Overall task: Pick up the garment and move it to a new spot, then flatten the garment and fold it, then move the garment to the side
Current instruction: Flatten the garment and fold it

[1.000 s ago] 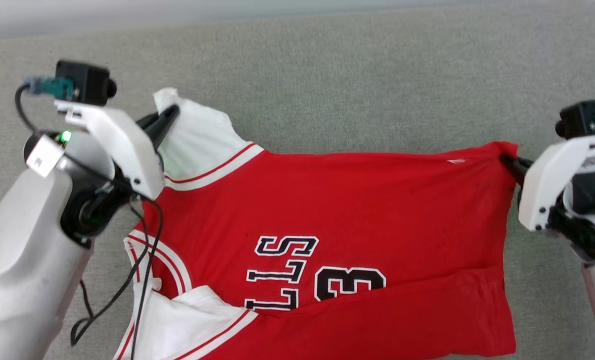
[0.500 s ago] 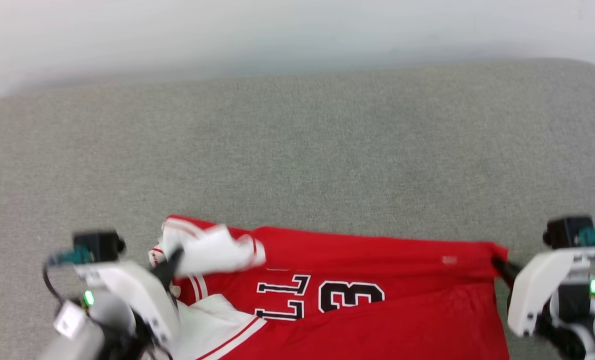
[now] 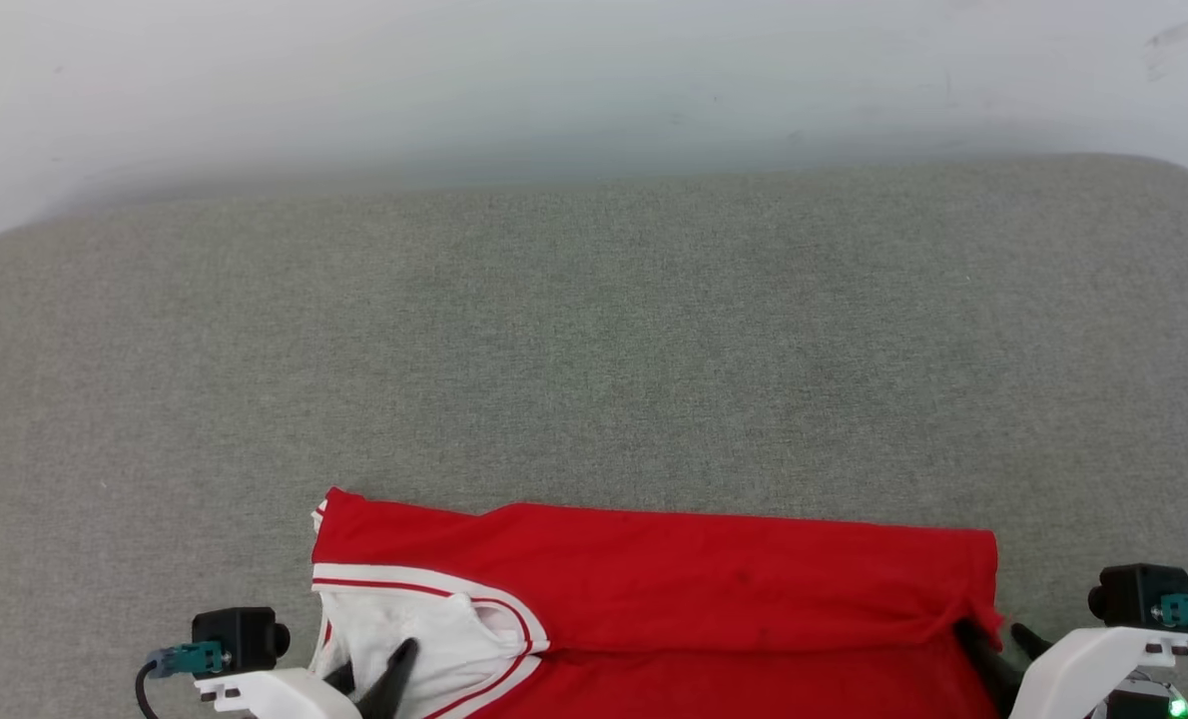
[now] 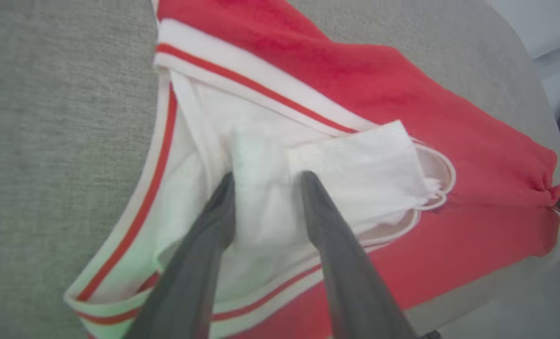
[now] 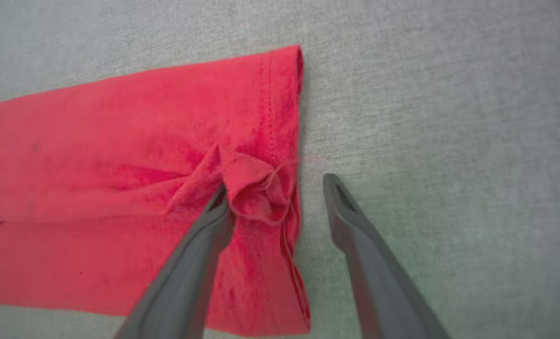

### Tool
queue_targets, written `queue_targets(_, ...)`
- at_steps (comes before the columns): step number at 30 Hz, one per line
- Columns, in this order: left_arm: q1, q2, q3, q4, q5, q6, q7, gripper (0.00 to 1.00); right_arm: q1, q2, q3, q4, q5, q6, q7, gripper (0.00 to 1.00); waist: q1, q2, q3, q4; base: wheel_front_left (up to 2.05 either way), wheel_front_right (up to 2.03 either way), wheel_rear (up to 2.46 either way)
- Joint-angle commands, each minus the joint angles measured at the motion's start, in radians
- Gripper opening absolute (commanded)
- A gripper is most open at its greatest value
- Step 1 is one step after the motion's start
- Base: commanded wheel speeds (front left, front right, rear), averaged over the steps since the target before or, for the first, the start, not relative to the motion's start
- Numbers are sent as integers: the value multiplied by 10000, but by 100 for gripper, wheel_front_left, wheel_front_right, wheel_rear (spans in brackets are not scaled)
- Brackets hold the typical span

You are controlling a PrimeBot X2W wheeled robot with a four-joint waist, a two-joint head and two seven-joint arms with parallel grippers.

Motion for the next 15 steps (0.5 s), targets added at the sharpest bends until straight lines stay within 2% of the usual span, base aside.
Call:
queue_targets(1,-93,-47,6,37,71,-13,-112,100,104,70,-12,-66,56,-8,-108,100,1,0,-39,9,0,0,0)
queue_targets(8,-404,-140,111,-8,502,-132,-916,100,429,176,-178,-945,117,-8,-663,100,1,0,-455,18,0,0,0)
queue_targets(15,-718,-161,311,-630,1621,306,-2418,100,395,-202,-554,-1594,-253,-8,455,100,1,0,-706,81,0,0,0)
